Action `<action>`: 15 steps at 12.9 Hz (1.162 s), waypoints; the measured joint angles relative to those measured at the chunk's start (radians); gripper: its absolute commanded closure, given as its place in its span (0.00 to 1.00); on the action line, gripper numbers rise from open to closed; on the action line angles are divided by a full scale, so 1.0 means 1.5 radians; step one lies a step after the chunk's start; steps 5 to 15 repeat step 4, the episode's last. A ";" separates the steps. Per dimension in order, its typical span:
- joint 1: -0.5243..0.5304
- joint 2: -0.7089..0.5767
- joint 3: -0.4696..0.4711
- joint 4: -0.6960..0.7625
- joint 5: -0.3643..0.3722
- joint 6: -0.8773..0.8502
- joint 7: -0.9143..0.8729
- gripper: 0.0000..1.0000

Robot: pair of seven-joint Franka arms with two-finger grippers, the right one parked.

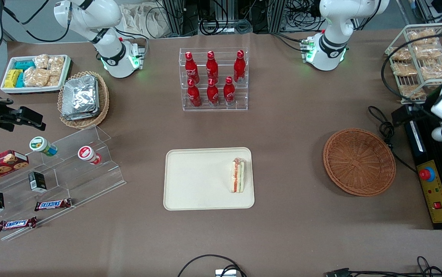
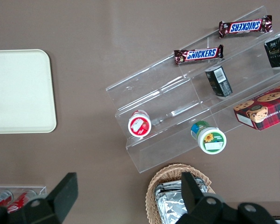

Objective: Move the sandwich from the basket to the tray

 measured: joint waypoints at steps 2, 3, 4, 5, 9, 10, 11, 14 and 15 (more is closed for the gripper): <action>0.000 -0.048 0.006 -0.033 -0.008 0.000 0.003 0.00; -0.001 -0.067 0.015 -0.041 -0.022 0.000 0.007 0.00; 0.000 -0.081 0.023 -0.046 -0.039 -0.001 0.012 0.00; 0.000 -0.081 0.023 -0.046 -0.039 -0.001 0.012 0.00; 0.000 -0.081 0.023 -0.046 -0.039 -0.001 0.012 0.00; 0.000 -0.081 0.023 -0.046 -0.039 -0.001 0.012 0.00; 0.000 -0.081 0.023 -0.046 -0.039 -0.001 0.012 0.00; 0.000 -0.081 0.023 -0.046 -0.039 -0.001 0.012 0.00; 0.000 -0.081 0.023 -0.046 -0.039 -0.001 0.012 0.00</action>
